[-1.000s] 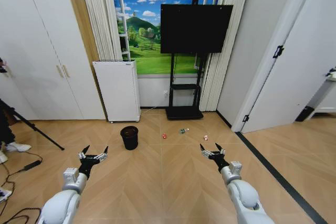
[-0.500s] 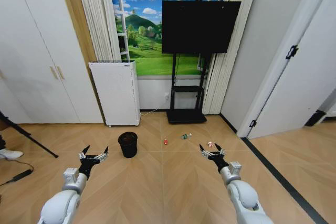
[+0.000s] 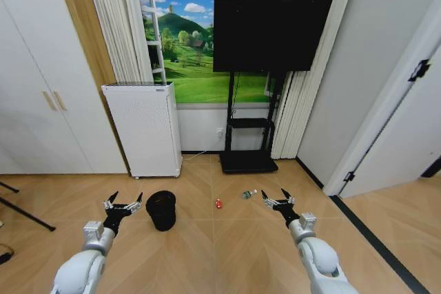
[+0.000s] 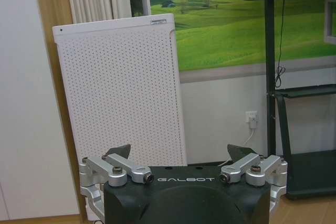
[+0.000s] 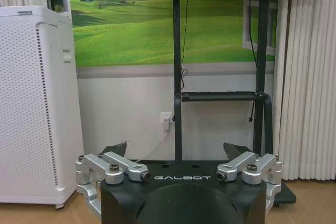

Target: Pick up the trash bin and place the garbage on the floor into it.

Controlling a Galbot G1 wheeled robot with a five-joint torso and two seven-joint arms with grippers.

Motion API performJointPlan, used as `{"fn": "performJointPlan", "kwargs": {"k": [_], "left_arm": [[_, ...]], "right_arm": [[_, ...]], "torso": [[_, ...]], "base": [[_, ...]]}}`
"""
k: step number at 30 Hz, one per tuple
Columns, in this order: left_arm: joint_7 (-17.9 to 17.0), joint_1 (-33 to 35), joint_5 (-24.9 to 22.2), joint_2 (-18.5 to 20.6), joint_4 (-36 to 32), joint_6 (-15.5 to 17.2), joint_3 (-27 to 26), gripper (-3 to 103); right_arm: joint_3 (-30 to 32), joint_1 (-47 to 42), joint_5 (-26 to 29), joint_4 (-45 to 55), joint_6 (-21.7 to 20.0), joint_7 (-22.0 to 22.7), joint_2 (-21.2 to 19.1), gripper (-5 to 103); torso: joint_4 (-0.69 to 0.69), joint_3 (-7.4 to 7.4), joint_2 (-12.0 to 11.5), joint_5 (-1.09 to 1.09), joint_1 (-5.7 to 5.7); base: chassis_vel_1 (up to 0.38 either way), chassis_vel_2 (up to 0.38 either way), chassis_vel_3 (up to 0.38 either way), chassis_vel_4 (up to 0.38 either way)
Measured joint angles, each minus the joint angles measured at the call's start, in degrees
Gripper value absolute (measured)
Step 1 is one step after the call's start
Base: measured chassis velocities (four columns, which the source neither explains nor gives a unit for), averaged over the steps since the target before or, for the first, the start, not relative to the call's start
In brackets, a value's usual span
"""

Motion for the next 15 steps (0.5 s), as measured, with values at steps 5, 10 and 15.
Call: {"fn": "performJointPlan", "kwargs": {"k": [5, 10, 15], "left_arm": [[0.0, 0.0, 0.2, -0.2, 0.0, 0.0, 0.0, 100], [0.1, 0.1, 0.2, -0.3, 0.0, 0.0, 0.0, 100], [0.1, 0.0, 0.2, -0.3, 0.0, 0.0, 0.1, 100]], "right_arm": [[0.0, 0.0, 0.0, -0.2, 0.1, 0.0, 0.0, 100], [0.0, 0.0, -0.1, -0.4, 0.4, -0.1, 0.1, 100], [-0.1, 0.0, -0.2, -0.4, 0.5, -0.2, 0.2, 100]], "torso": [[0.00, 0.01, 0.0, 0.02, 0.00], [0.00, 0.00, 0.0, 0.02, -0.01], [0.00, 0.00, 0.0, 0.04, -0.01]], "base": [[-0.351, 0.342, 0.330, -0.346], [-0.339, 0.363, 0.344, -0.360], [-0.358, 0.353, 0.355, -0.360]]}}
